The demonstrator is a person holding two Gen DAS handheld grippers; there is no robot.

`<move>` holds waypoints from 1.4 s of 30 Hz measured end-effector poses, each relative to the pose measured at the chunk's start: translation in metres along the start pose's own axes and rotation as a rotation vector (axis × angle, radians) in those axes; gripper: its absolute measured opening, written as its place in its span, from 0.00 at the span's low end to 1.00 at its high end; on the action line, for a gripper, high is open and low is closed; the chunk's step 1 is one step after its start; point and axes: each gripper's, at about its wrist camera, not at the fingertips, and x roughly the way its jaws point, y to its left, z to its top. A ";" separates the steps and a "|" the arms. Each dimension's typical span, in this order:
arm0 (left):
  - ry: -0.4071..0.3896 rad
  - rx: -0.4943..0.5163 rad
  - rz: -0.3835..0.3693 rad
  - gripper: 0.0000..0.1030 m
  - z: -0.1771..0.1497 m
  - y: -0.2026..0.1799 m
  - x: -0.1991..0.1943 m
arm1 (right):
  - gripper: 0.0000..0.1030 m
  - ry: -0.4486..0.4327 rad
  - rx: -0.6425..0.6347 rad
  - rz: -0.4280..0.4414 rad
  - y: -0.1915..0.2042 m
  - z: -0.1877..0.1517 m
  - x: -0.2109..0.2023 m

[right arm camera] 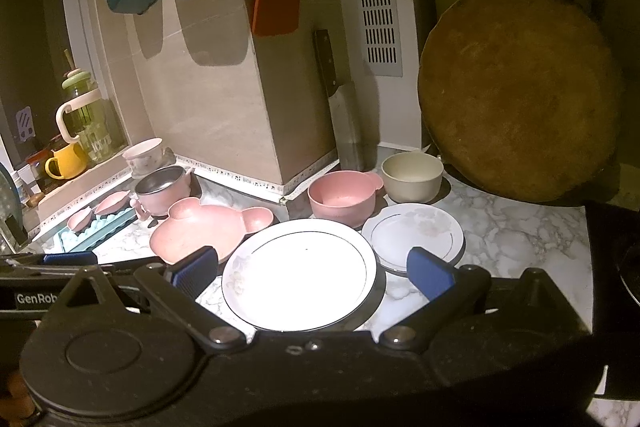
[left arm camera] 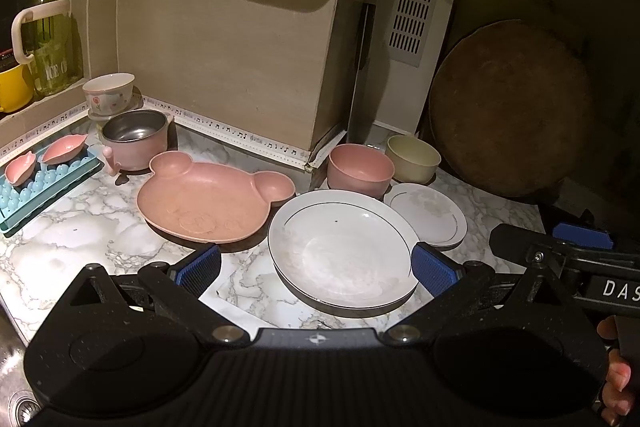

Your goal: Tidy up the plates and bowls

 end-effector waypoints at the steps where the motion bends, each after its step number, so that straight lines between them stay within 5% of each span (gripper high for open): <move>1: 0.001 0.000 0.000 0.99 0.001 0.000 0.001 | 0.98 0.002 0.003 0.003 0.000 0.000 0.001; 12: 0.029 -0.024 0.025 0.99 0.004 0.000 0.034 | 0.98 0.024 0.033 -0.001 -0.014 0.004 0.021; 28: 0.216 -0.156 0.098 0.99 -0.019 0.030 0.132 | 0.96 0.209 0.071 -0.089 -0.067 -0.019 0.118; 42: 0.260 -0.208 0.142 0.98 -0.011 0.044 0.187 | 0.65 0.409 0.205 -0.033 -0.088 -0.024 0.202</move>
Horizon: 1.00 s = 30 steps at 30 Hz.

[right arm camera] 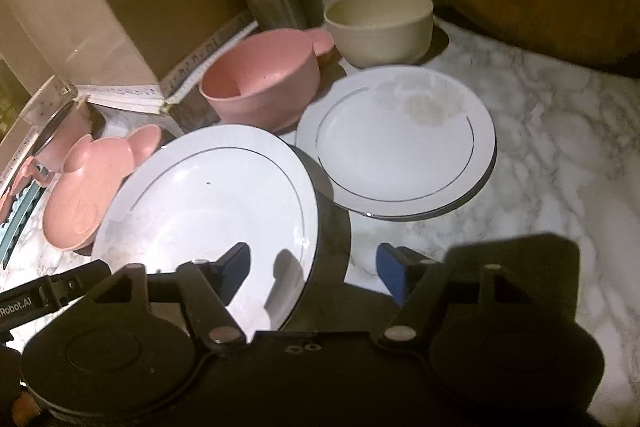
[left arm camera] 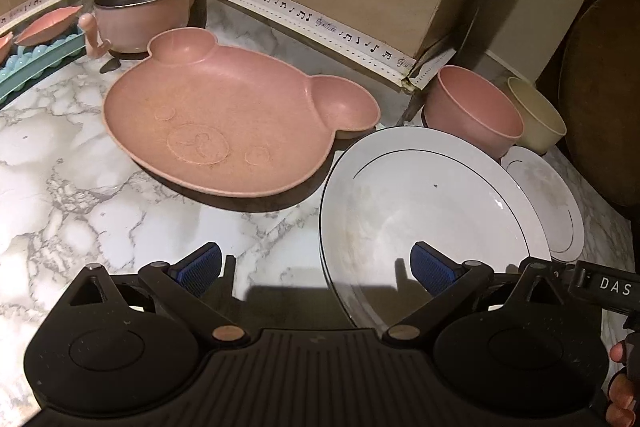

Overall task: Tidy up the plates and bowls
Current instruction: 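Lower both grippers onto the large white plate's rim and close them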

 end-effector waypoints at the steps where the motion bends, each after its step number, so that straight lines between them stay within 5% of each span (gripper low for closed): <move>1: 0.001 -0.001 0.011 0.98 0.001 0.000 0.002 | 0.61 0.010 0.008 0.006 -0.002 0.001 0.003; 9: 0.019 -0.025 -0.008 0.94 0.009 -0.001 0.013 | 0.40 0.054 0.068 0.048 -0.007 0.010 0.015; 12: 0.025 -0.029 -0.008 0.85 0.011 -0.003 0.015 | 0.35 0.059 0.077 0.065 -0.010 0.013 0.017; 17: 0.045 -0.046 -0.018 0.55 0.013 0.001 0.019 | 0.21 0.072 0.100 0.090 -0.016 0.016 0.021; 20: 0.047 -0.065 -0.038 0.51 0.013 0.004 0.020 | 0.15 0.071 0.094 0.097 -0.016 0.018 0.022; 22: 0.051 -0.077 -0.060 0.36 0.013 0.006 0.021 | 0.12 0.072 0.090 0.104 -0.014 0.018 0.023; 26: 0.062 -0.094 -0.094 0.24 0.013 0.007 0.022 | 0.11 0.073 0.096 0.106 -0.014 0.019 0.024; 30: 0.062 -0.090 -0.090 0.22 0.014 0.006 0.021 | 0.11 0.083 0.103 0.117 -0.013 0.020 0.026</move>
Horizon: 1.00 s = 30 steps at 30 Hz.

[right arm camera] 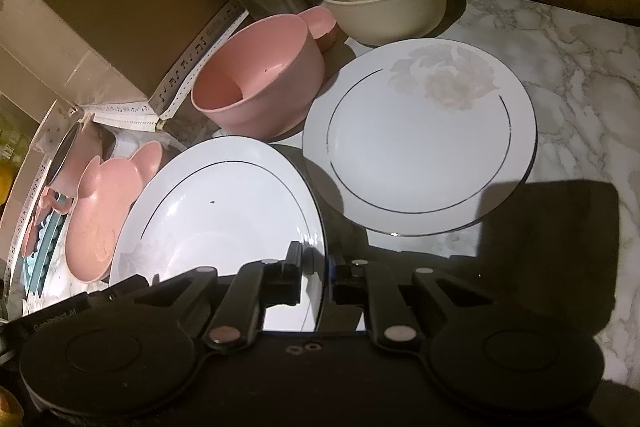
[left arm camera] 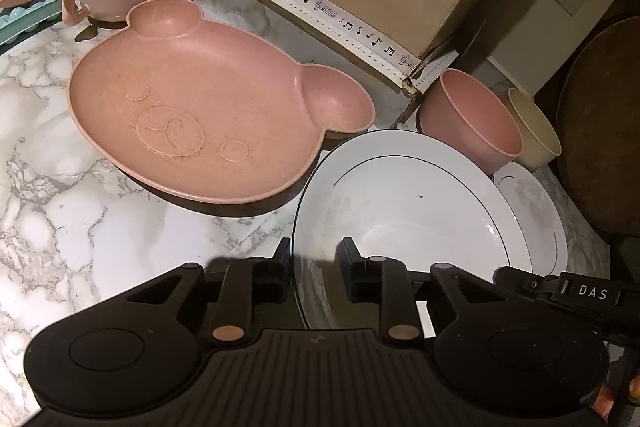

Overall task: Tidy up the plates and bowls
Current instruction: 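Lower both grippers onto the large white plate's rim and close them, then lift the large white plate with both grippers and carry it toward the sink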

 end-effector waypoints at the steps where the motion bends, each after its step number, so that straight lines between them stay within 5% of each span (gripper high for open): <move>1: 0.003 -0.002 0.000 0.21 0.000 0.001 -0.001 | 0.11 -0.005 -0.012 -0.002 0.001 -0.001 0.000; 30: -0.071 -0.036 0.002 0.21 -0.029 0.040 -0.088 | 0.08 -0.037 -0.173 0.074 0.045 -0.033 -0.042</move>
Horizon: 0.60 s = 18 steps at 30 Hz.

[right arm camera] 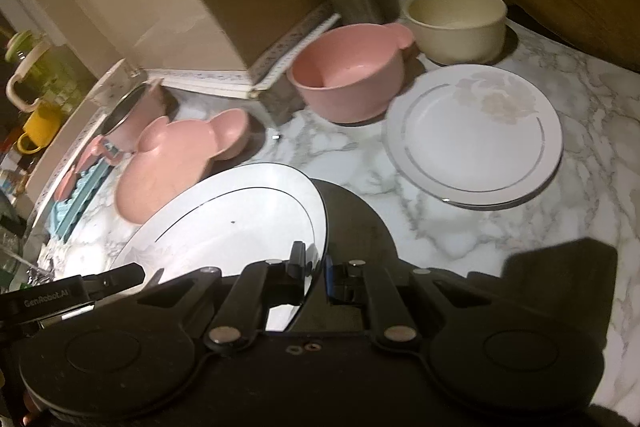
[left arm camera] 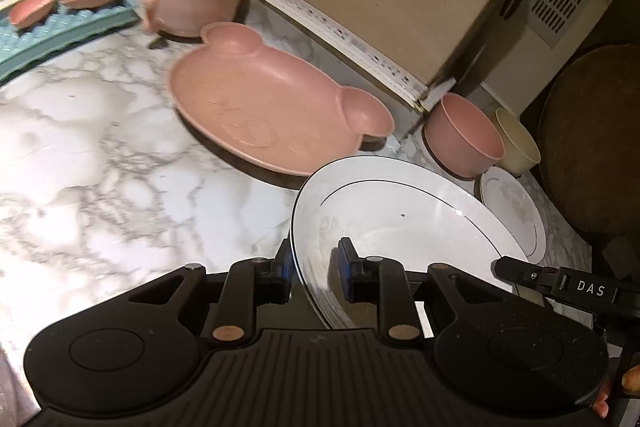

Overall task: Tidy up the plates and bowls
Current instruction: 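Lift the large white plate with both grippers and carry it toward the sink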

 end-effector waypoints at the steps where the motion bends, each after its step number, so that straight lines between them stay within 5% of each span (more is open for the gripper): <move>1: -0.009 -0.004 0.004 0.21 -0.001 0.004 -0.005 | 0.08 -0.003 -0.008 0.007 0.005 -0.001 -0.002; 18: -0.073 -0.169 0.176 0.21 -0.028 0.105 -0.065 | 0.08 0.082 -0.156 0.143 0.103 -0.026 0.039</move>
